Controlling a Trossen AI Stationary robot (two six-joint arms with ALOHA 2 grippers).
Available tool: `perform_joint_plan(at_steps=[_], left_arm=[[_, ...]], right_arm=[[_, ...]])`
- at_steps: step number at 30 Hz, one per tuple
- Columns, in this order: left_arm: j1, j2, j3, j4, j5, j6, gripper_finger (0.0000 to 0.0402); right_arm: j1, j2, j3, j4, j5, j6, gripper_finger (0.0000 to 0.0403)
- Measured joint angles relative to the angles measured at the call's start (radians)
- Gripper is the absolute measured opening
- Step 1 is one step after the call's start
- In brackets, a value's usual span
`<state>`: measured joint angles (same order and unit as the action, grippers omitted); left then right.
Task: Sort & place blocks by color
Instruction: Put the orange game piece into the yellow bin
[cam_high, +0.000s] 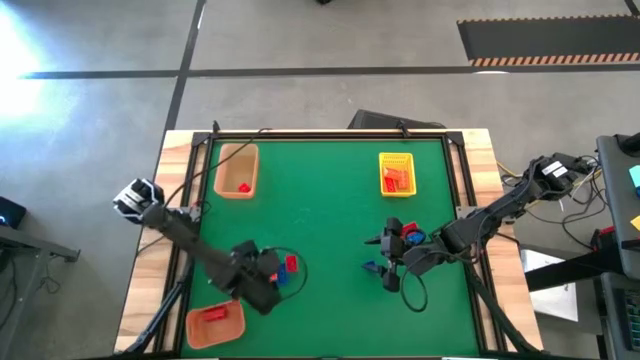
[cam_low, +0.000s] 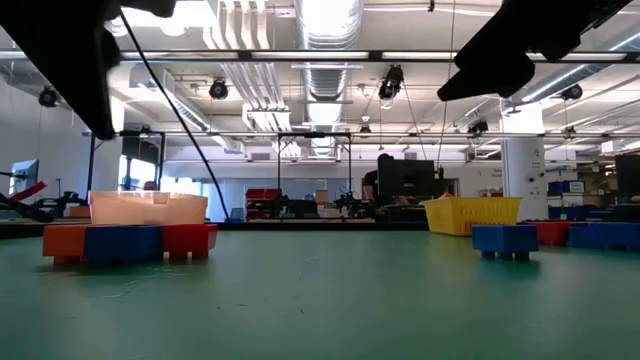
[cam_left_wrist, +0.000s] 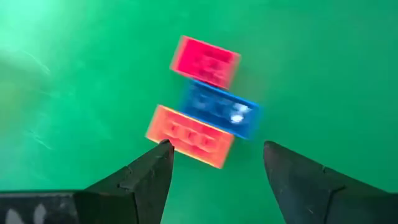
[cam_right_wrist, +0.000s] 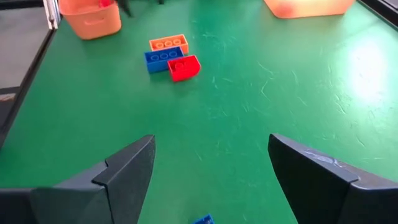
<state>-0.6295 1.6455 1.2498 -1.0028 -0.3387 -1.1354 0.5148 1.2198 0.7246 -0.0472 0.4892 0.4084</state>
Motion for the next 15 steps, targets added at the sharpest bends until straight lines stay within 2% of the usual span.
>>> perform_joint_plan(at_steps=[5, 9, 15], left_arm=[[0.086, 0.0, -0.064, 0.031, 0.004, 0.235, 0.023], [0.108, 0.001, -0.123, 0.098, 0.052, 0.436, 0.0231], [0.11, 0.001, -0.159, 0.113, 0.085, 0.46, 0.0231]], right_arm=[[0.0, 0.0, 0.0, -0.008, 0.0, 0.0, 0.0302], [0.0, 0.0, -0.003, -0.009, 0.0, -0.007, 0.0302], [0.0, 0.0, -0.003, -0.008, 0.0, -0.008, 0.0302]])
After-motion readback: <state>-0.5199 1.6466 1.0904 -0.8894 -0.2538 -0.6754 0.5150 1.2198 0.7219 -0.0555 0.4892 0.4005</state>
